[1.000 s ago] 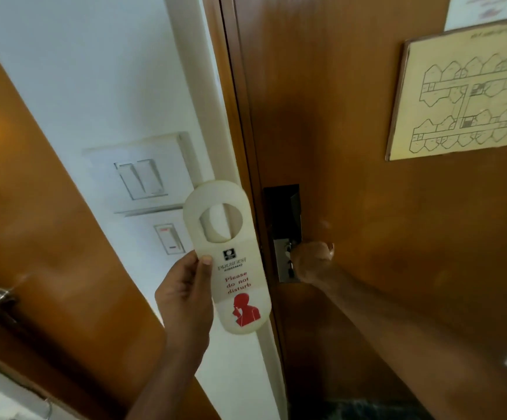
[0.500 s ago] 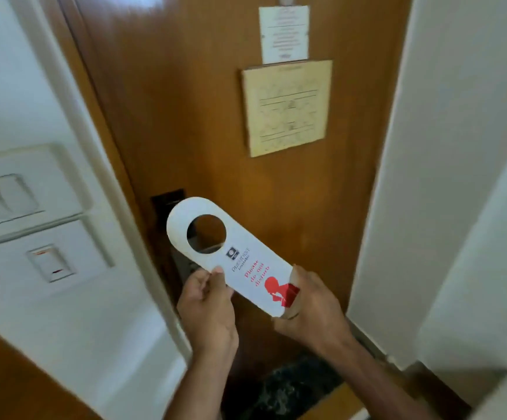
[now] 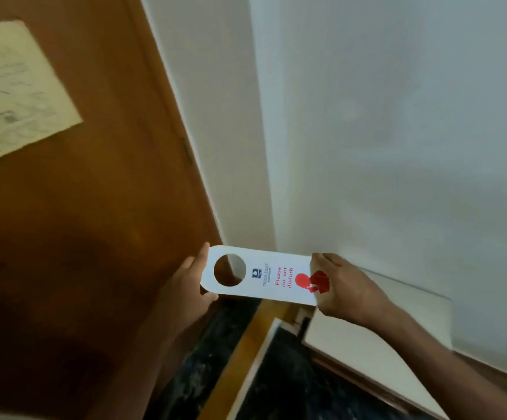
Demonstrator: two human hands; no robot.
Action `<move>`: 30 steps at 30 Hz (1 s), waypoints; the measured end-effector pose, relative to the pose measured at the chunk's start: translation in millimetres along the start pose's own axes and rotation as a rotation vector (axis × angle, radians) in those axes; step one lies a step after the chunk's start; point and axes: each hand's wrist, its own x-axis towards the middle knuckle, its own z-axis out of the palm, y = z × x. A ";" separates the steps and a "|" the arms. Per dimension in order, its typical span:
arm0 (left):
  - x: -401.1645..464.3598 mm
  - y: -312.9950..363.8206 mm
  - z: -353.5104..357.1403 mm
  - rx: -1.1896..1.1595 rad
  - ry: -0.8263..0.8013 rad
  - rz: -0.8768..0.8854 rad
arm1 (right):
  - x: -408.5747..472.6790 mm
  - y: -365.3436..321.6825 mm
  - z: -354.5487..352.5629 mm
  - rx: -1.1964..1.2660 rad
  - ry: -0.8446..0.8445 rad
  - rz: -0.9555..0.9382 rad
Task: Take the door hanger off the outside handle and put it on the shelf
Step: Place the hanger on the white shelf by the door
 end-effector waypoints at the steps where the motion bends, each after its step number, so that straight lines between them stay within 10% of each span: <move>1: 12.6 16.7 23.1 0.038 -0.062 0.014 | -3.4 28.9 0.2 0.008 -0.002 0.031; 17: 108.7 91.9 487.8 0.226 -0.606 0.095 | -36.5 385.2 229.3 0.110 -0.234 0.726; 30: 126.5 56.4 576.4 0.427 -0.738 0.210 | -15.1 427.0 314.2 -0.029 -0.265 0.815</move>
